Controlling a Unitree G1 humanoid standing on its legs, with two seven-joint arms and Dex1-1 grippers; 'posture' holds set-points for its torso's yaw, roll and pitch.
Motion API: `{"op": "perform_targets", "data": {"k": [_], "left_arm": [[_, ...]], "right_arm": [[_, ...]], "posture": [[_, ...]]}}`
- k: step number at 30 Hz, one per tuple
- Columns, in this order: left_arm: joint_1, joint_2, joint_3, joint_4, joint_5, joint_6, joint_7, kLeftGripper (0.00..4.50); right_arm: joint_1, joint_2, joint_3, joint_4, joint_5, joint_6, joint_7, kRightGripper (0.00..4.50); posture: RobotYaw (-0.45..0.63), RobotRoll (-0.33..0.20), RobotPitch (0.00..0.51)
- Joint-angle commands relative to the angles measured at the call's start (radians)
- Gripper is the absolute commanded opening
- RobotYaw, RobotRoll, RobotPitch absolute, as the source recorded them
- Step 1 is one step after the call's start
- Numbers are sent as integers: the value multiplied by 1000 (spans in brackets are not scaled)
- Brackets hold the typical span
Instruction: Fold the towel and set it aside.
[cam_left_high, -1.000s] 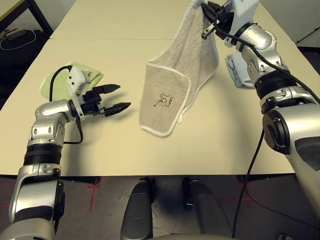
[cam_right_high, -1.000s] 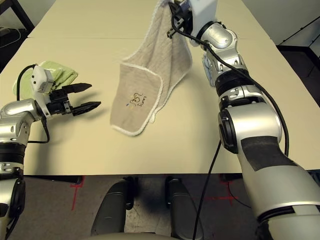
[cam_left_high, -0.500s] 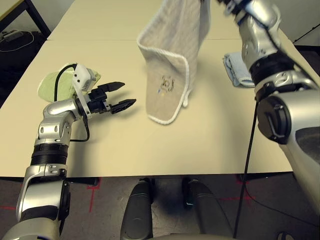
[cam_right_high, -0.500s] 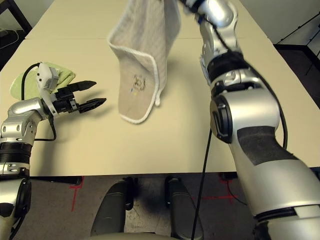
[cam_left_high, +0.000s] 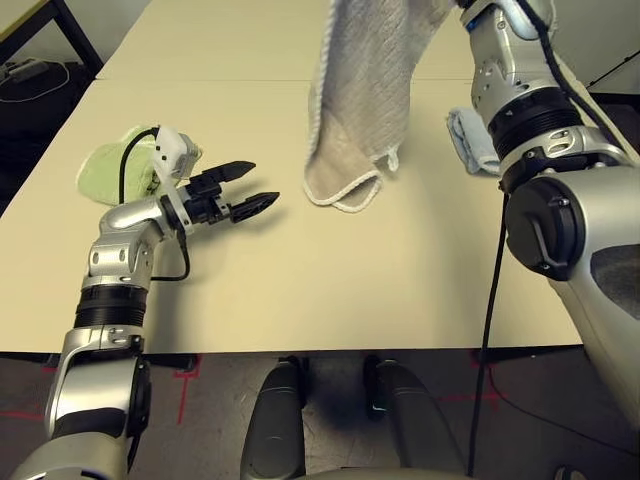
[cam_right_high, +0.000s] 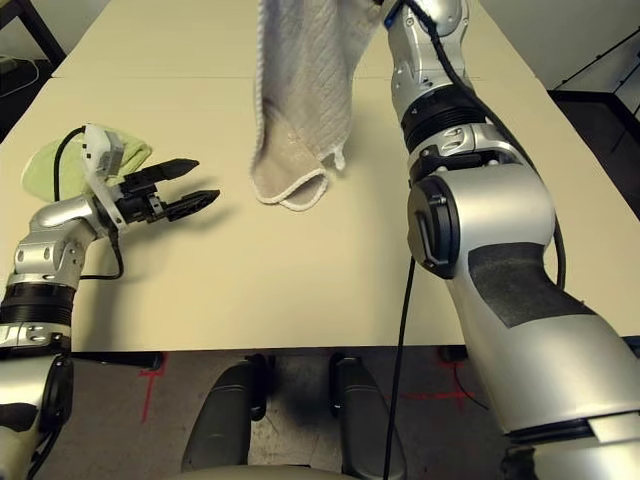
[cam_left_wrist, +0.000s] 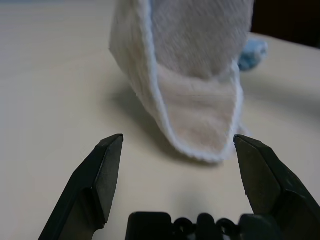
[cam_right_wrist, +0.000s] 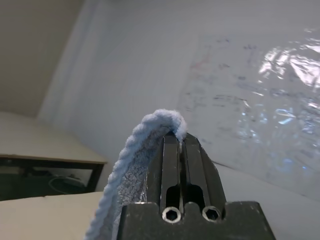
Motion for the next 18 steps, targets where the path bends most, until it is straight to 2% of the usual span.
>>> {"op": "perform_targets", "data": {"k": [1,9,18], "left_arm": [[-73,-40,3,57,-4,13,50,4500],[-196,-97,-21,186,64,-61,130,4500],[-203,-160,-60,198,102,-46,178,4500]], "right_arm": [[17,6,-6,-50,22,15,42,33],[60,32,-2,-124,49,60,88,33],[45,37,-16,-142,66,91,64,33]], "posture": [[116,0,189],[116,0,189],[121,0,188]]}}
